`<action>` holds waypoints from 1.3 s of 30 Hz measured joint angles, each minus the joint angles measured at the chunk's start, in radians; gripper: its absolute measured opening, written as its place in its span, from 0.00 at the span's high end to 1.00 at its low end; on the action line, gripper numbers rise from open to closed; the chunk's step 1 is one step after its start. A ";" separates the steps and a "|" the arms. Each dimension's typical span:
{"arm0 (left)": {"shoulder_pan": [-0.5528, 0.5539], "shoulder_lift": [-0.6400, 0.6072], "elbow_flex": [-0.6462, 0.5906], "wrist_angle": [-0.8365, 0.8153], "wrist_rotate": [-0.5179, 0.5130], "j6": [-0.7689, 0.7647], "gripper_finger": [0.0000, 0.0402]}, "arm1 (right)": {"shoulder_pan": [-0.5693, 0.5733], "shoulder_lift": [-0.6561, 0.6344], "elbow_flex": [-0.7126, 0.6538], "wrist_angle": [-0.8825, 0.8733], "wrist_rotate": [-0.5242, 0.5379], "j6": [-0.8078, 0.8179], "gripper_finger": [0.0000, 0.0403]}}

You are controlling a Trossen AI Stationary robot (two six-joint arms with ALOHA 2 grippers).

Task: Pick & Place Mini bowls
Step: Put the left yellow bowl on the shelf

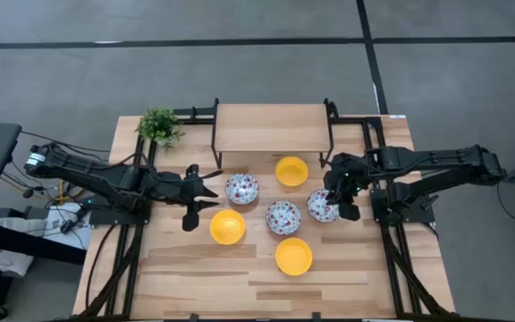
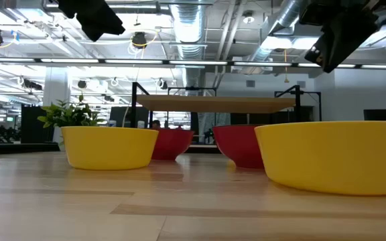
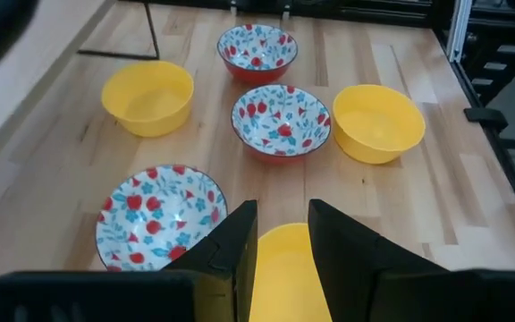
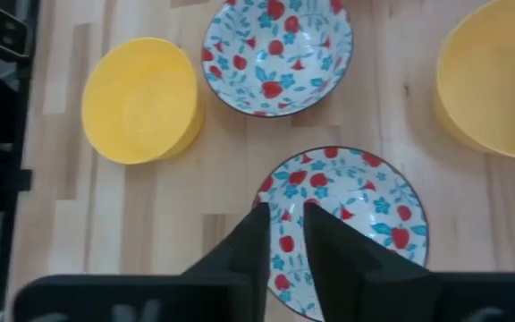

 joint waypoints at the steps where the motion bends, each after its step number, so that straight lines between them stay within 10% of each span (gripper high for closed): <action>1: 0.000 0.002 0.000 0.000 0.012 -0.018 0.75 | 0.000 0.000 0.000 0.000 -0.001 0.000 0.80; 9: -0.083 0.005 0.000 -0.072 0.222 -0.091 0.75 | 0.000 0.000 0.000 -0.016 -0.001 0.000 0.75; 39: -0.222 0.352 0.000 -0.144 0.124 0.400 0.75 | 0.000 0.000 0.000 -0.040 -0.001 0.000 0.75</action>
